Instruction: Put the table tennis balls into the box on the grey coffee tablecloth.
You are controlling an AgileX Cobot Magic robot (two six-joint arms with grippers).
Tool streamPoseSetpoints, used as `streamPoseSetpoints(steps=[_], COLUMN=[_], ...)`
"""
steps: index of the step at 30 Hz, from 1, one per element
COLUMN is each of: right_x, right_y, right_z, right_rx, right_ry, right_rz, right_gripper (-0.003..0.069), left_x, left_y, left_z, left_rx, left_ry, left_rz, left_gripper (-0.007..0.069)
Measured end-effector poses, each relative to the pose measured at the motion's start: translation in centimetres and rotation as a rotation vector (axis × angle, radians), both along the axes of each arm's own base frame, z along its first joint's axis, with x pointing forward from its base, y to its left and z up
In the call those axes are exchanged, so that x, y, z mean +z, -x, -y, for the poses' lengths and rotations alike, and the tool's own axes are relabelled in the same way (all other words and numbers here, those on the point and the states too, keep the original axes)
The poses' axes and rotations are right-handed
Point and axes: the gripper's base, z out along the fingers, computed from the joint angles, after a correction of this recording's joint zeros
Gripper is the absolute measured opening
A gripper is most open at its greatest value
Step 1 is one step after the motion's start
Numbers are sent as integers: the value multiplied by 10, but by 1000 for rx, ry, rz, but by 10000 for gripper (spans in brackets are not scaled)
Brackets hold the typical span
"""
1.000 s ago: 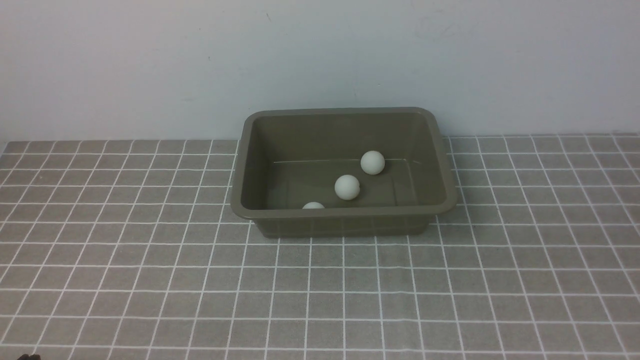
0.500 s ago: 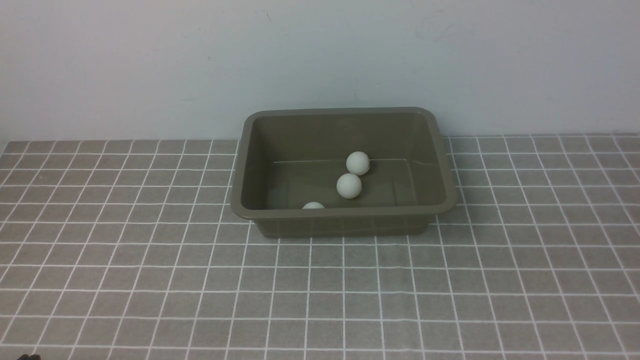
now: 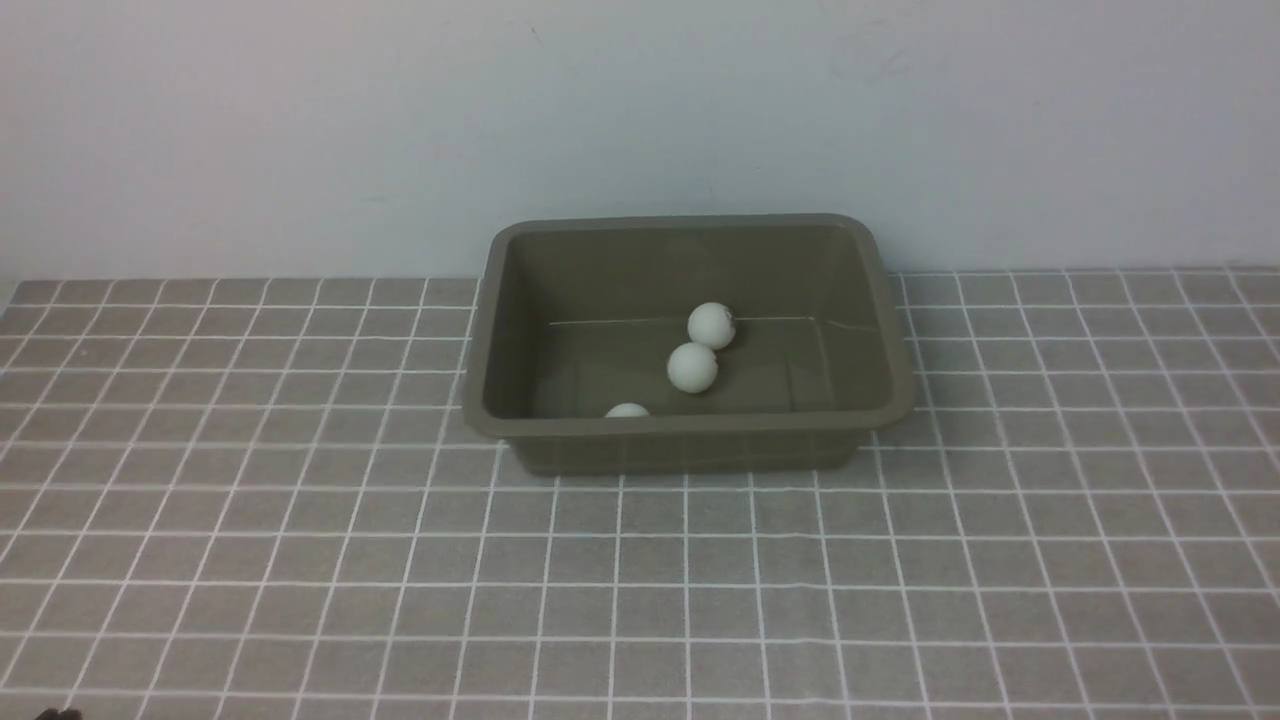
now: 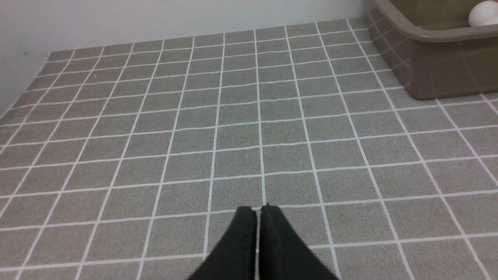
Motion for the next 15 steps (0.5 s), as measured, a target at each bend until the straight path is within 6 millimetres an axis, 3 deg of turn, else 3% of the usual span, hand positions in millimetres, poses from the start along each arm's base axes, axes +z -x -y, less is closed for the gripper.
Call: streamPoseSetpoints(steps=[15], right_x=[1], right_y=[-1], right_z=[0], right_rx=[1], right_ry=[2], right_rz=[20], right_gripper=[-15], left_x=[0], left_y=[0], left_z=[0], left_rx=[0], left_ry=[0], left_rz=[0], left_gripper=[-5])
